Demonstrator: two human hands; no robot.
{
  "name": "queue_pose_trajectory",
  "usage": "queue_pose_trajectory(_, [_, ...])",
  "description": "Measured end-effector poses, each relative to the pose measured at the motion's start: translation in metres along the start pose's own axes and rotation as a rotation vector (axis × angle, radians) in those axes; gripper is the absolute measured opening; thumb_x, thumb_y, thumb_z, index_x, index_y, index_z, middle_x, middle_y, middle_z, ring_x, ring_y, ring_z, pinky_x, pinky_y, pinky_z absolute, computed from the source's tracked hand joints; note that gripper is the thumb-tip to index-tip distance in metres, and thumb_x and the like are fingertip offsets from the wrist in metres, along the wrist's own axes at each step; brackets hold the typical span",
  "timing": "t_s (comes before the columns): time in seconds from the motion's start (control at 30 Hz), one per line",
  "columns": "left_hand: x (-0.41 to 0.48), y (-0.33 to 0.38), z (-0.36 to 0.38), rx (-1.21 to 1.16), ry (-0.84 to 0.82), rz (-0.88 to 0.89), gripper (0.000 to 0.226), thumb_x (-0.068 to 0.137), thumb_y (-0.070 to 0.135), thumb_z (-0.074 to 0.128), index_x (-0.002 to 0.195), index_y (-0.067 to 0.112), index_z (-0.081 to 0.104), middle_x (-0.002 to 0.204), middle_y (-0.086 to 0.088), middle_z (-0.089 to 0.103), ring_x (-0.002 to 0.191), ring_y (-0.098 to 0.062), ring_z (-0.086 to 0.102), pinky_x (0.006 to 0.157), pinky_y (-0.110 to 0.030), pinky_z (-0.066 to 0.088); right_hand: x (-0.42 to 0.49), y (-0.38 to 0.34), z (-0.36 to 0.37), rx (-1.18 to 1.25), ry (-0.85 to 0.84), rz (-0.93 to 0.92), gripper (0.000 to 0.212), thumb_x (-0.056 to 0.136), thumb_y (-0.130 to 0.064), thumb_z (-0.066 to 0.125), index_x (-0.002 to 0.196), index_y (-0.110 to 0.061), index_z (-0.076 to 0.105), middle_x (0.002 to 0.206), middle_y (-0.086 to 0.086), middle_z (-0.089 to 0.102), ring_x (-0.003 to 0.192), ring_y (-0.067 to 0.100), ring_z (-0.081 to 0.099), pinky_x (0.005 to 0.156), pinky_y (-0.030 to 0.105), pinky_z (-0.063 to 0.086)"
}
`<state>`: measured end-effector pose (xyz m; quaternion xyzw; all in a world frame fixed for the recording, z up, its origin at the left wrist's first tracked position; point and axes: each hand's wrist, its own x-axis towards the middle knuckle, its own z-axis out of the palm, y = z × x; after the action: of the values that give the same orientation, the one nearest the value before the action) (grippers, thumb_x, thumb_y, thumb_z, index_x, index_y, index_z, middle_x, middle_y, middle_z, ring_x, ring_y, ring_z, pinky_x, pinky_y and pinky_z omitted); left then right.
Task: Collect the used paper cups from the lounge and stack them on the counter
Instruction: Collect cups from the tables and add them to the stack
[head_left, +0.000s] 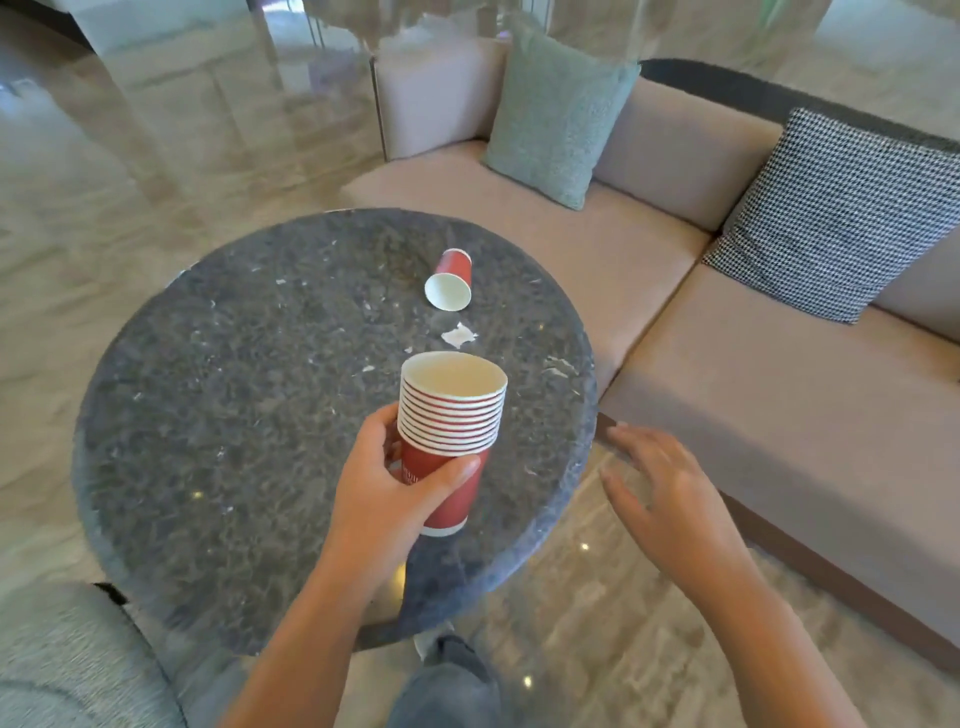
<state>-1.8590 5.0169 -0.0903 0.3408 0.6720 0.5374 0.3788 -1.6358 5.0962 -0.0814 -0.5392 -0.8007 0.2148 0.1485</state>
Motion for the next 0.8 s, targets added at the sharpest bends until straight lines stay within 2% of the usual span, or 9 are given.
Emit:
queue_pose_trajectory(0.1, [0.05, 0.017, -0.014, -0.031, 0.027, 0.029, 0.063, 0.049, 0.041, 0.089, 0.101, 0.038, 0.054, 0.098, 0.017, 0.067, 0.09, 0.004, 0.063, 0.066, -0.014, 0.05, 0.049, -0.024, 0.005, -0.014, 0.003, -0.066, 0.039, 0.088, -0.028, 0.056, 0.124, -0.015, 0.052, 0.128, 0.0, 0.053, 0.119, 0.015, 0.046, 0.1, 0.022, 0.03])
queue_pose_trajectory(0.23, [0.093, 0.019, -0.028, -0.075, 0.129, 0.038, 0.062, 0.047, 0.04, 0.088, 0.098, 0.038, 0.054, 0.099, 0.015, 0.065, 0.087, 0.006, 0.063, 0.064, -0.008, 0.048, 0.091, -0.038, 0.024, -0.021, -0.064, -0.134, 0.042, 0.087, -0.029, 0.058, 0.126, -0.015, 0.051, 0.129, -0.001, 0.052, 0.121, 0.014, 0.044, 0.095, 0.007, 0.017])
queue_pose_trajectory(0.33, [0.105, 0.007, -0.033, -0.077, 0.183, -0.02, 0.065, 0.045, 0.044, 0.087, 0.1, 0.037, 0.053, 0.103, 0.013, 0.065, 0.09, 0.001, 0.064, 0.067, -0.014, 0.049, 0.114, -0.037, 0.033, -0.013, -0.125, -0.163, 0.043, 0.087, -0.029, 0.057, 0.128, -0.017, 0.049, 0.131, -0.001, 0.05, 0.122, 0.013, 0.043, 0.097, 0.01, 0.019])
queue_pose_trajectory(0.4, [0.11, -0.001, -0.033, -0.069, 0.209, -0.074, 0.073, 0.039, 0.053, 0.078, 0.105, 0.036, 0.052, 0.106, 0.01, 0.064, 0.094, -0.007, 0.063, 0.07, -0.019, 0.047, 0.133, -0.035, 0.037, -0.011, -0.154, -0.188, 0.043, 0.088, -0.03, 0.056, 0.129, -0.018, 0.048, 0.131, -0.004, 0.049, 0.122, 0.011, 0.042, 0.096, 0.012, 0.021])
queue_pose_trajectory(0.5, [0.118, -0.012, -0.029, -0.03, 0.269, -0.125, 0.083, 0.037, 0.059, 0.073, 0.112, 0.033, 0.05, 0.106, 0.014, 0.062, 0.098, -0.008, 0.06, 0.07, -0.017, 0.045, 0.166, -0.03, 0.043, -0.007, -0.196, -0.234, 0.042, 0.088, -0.03, 0.056, 0.128, -0.018, 0.047, 0.13, -0.004, 0.048, 0.121, 0.011, 0.043, 0.094, 0.012, 0.022])
queue_pose_trajectory(0.6, [0.127, -0.013, -0.02, -0.022, 0.324, -0.158, 0.079, 0.042, 0.054, 0.078, 0.114, 0.034, 0.049, 0.107, 0.015, 0.062, 0.099, -0.008, 0.06, 0.073, -0.019, 0.046, 0.205, -0.027, 0.048, -0.016, -0.256, -0.31, 0.042, 0.088, -0.025, 0.057, 0.127, -0.014, 0.049, 0.129, 0.0, 0.051, 0.12, 0.015, 0.045, 0.093, 0.012, 0.023])
queue_pose_trajectory(0.7, [0.133, -0.011, -0.006, 0.012, 0.412, -0.19, 0.069, 0.056, 0.036, 0.085, 0.115, 0.034, 0.049, 0.107, 0.014, 0.062, 0.1, -0.008, 0.06, 0.072, -0.018, 0.046, 0.245, -0.025, 0.05, -0.045, -0.328, -0.408, 0.043, 0.086, -0.022, 0.061, 0.126, -0.012, 0.051, 0.127, 0.003, 0.053, 0.118, 0.019, 0.047, 0.093, 0.016, 0.025])
queue_pose_trajectory(0.8, [0.138, -0.011, 0.01, 0.0, 0.527, -0.238, 0.067, 0.058, 0.033, 0.084, 0.116, 0.035, 0.049, 0.106, 0.015, 0.062, 0.099, -0.006, 0.06, 0.074, -0.02, 0.047, 0.287, -0.021, 0.05, -0.056, -0.393, -0.51, 0.041, 0.084, -0.02, 0.063, 0.123, -0.011, 0.053, 0.123, 0.005, 0.055, 0.114, 0.022, 0.05, 0.091, 0.018, 0.029])
